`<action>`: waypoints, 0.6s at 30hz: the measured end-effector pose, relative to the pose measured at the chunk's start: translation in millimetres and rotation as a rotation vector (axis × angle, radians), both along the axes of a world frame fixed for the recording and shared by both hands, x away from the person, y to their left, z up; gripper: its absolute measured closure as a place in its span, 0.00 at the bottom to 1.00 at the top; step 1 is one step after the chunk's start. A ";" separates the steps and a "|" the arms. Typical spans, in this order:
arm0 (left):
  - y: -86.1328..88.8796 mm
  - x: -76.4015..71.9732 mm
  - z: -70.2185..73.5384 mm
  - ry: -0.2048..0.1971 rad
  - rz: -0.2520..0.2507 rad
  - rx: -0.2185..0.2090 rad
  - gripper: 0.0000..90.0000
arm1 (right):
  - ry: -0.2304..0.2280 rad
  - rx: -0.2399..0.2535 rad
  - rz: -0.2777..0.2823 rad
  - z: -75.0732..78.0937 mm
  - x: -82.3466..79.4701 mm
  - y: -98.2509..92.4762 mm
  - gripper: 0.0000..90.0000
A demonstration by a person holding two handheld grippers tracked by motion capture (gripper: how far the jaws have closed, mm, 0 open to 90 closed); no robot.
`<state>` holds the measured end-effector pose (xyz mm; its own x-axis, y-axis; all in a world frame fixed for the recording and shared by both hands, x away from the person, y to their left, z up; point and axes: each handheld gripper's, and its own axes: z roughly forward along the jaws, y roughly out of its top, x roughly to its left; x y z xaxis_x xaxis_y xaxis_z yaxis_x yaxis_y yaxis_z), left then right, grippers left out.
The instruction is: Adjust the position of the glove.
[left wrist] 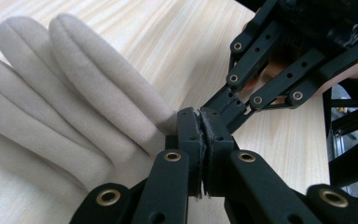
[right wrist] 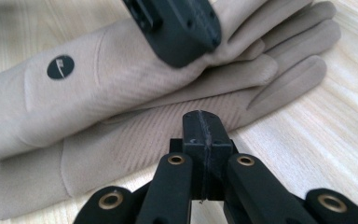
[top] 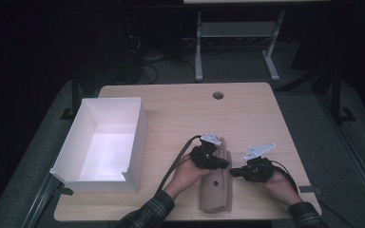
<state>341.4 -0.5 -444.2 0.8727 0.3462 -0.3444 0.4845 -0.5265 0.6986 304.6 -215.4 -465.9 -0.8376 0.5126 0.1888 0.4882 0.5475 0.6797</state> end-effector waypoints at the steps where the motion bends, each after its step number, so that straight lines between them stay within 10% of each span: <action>1: 0.0 0.0 0.0 0.000 0.000 0.000 0.97 | 0.000 0.000 0.000 0.0 0.0 0.0 1.00; 12: -11.4 -8.7 -2.8 0.014 -0.027 -0.021 0.95 | -0.021 -0.003 -0.068 4.8 0.3 -25.0 0.91; 18: -22.8 -24.2 -13.8 0.004 -0.082 0.058 1.00 | -0.050 -0.003 -0.142 2.8 3.6 -44.8 0.69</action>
<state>317.2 -23.3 -458.0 0.8975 0.2934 -0.3293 0.4410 -0.6036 0.6642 308.2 -260.2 -463.1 -0.7648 0.6273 0.1472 0.5268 0.4772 0.7034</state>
